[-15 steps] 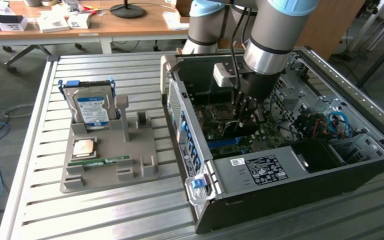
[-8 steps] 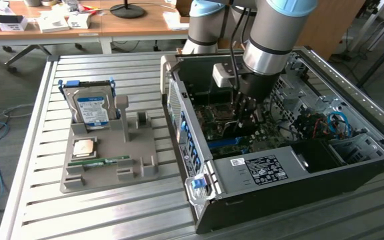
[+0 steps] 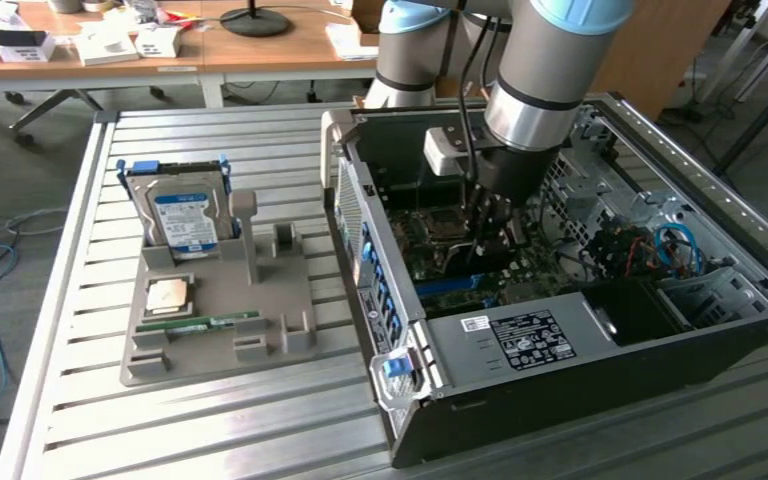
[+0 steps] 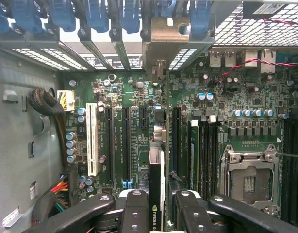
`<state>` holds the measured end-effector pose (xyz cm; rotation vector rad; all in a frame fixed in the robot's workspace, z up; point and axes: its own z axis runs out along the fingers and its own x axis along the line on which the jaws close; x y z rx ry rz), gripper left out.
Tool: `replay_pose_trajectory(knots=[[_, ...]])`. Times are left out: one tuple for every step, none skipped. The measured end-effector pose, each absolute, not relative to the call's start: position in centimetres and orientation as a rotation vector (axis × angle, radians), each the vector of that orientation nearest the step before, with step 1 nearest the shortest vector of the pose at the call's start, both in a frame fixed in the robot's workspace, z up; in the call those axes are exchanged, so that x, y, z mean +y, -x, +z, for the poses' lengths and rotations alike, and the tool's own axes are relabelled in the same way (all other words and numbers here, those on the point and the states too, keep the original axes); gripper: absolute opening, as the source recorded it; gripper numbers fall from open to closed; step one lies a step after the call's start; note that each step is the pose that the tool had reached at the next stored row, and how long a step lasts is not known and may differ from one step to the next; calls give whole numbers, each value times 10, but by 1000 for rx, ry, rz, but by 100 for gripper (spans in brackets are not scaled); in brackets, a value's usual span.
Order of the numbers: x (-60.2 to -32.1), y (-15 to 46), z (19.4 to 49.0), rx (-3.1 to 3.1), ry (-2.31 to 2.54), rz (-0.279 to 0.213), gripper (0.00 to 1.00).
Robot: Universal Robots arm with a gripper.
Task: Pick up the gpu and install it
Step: 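Insert the gpu into the slot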
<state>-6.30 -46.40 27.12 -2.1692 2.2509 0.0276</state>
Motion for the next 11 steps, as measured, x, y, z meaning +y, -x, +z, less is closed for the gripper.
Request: replay_pose_trajectory(knots=[[-464, 63, 271, 2251, 2169, 28, 26], [-464, 63, 271, 2251, 2169, 28, 26], [-464, 63, 271, 2251, 2169, 28, 26], [-464, 63, 271, 2251, 2169, 28, 26], [-464, 64, 271, 2251, 2169, 28, 26], [-464, 64, 271, 2251, 2169, 28, 26], [-464, 64, 271, 2251, 2169, 28, 26], [-464, 64, 271, 2251, 2169, 28, 26], [-464, 64, 271, 2251, 2169, 28, 26], [-464, 64, 271, 2251, 2169, 28, 26], [-464, 65, 271, 2251, 2169, 28, 26]])
